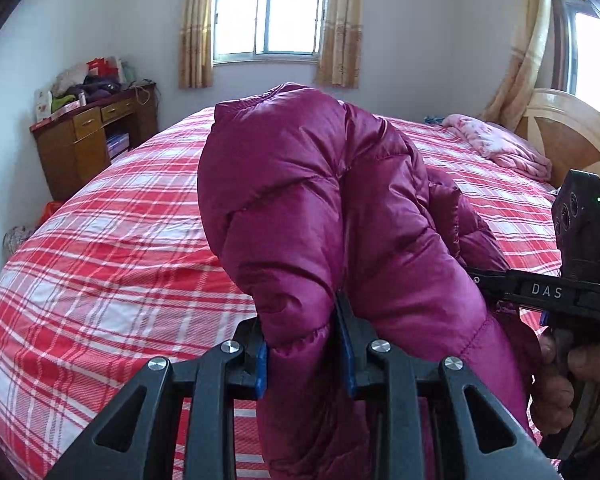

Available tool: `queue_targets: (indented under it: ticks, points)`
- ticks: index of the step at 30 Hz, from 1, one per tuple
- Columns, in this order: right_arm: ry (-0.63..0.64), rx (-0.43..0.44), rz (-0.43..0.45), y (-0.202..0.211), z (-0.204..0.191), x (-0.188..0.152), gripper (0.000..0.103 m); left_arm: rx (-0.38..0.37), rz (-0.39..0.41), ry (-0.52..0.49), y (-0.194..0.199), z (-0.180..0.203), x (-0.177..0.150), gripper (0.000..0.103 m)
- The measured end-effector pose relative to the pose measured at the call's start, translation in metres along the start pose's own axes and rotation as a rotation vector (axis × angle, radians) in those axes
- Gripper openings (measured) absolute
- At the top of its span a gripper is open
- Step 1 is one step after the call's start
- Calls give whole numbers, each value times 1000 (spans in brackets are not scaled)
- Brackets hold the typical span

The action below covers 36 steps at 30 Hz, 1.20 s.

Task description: Fold large clothes

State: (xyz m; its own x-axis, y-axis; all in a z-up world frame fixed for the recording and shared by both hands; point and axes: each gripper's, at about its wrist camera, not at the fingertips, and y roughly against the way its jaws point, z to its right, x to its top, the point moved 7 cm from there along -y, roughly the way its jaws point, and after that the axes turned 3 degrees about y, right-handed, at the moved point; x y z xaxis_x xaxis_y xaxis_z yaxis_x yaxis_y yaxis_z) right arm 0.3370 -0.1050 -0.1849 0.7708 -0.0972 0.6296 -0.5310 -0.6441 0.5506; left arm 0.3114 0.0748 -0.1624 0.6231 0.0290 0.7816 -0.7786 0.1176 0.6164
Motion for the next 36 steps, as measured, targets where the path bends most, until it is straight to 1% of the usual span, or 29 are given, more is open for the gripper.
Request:
queue_targets:
  ticks: [6, 11, 18, 21, 27, 29, 30, 31, 32, 33, 36]
  points:
    - [23, 16, -46, -36, -11, 2, 21, 35, -13, 29, 2, -29, -7, 29]
    - [44, 32, -69, -52, -20, 2, 21, 55, -15, 51, 4, -50, -11, 29]
    - [52, 15, -114, -72, -20, -2, 21, 69, -50, 70, -6, -67, -25, 29]
    - [50, 2, -124, -79, -16, -3, 23, 78, -64, 81, -11, -73, -32, 32]
    - [51, -29, -136, -86, -13, -6, 26, 77, -81, 105, -18, -81, -40, 46]
    - [45, -35, -140, -88, -10, -7, 28, 86, -79, 117, -20, -85, -43, 57]
    - [38, -37, -142, -89, -9, -7, 30, 95, -76, 120, -21, -87, -44, 61]
    - [32, -38, -144, -89, -10, -7, 31, 106, -66, 128, -21, -90, -45, 67]
    - [25, -42, -149, -91, -8, -7, 35, 112, -62, 138, -20, -91, -45, 72]
    - [20, -49, -150, -90, -7, -7, 40, 111, -61, 147, -20, -93, -46, 73]
    - [23, -73, -156, -88, -4, -10, 43, 108, -62, 168, -19, -96, -48, 77]
